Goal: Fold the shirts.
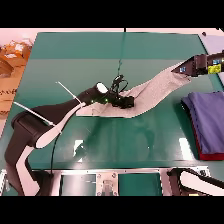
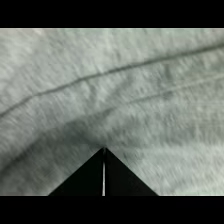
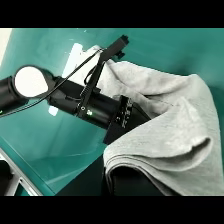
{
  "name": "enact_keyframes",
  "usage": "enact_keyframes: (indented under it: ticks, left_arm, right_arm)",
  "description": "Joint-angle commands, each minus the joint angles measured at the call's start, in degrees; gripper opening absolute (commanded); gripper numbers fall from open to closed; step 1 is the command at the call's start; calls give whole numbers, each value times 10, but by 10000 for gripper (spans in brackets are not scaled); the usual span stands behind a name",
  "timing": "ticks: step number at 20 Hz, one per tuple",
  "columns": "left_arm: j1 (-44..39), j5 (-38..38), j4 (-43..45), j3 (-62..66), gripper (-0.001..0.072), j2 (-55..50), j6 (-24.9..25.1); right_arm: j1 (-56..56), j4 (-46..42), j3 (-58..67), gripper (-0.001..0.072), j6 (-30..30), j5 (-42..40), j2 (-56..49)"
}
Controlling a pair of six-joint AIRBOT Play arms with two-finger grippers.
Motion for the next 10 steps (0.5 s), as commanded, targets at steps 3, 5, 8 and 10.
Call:
enact_keyframes:
  ticks: [3, 5, 8, 10]
  left_arm:
    - [97, -268, 263, 104, 17, 24, -114]
    - [146, -374, 387, 160, 18, 47, -150]
    - [215, -471, 511, 232, 19, 80, -156]
    - [257, -491, 540, 264, 19, 99, -154]
  right_arm:
    - [61, 34, -1, 10, 14, -19, 4]
    - [122, 34, -5, 9, 27, -64, 3]
    - [236, 34, -29, 10, 48, -172, -11]
    - [327, 34, -42, 10, 56, -265, -43]
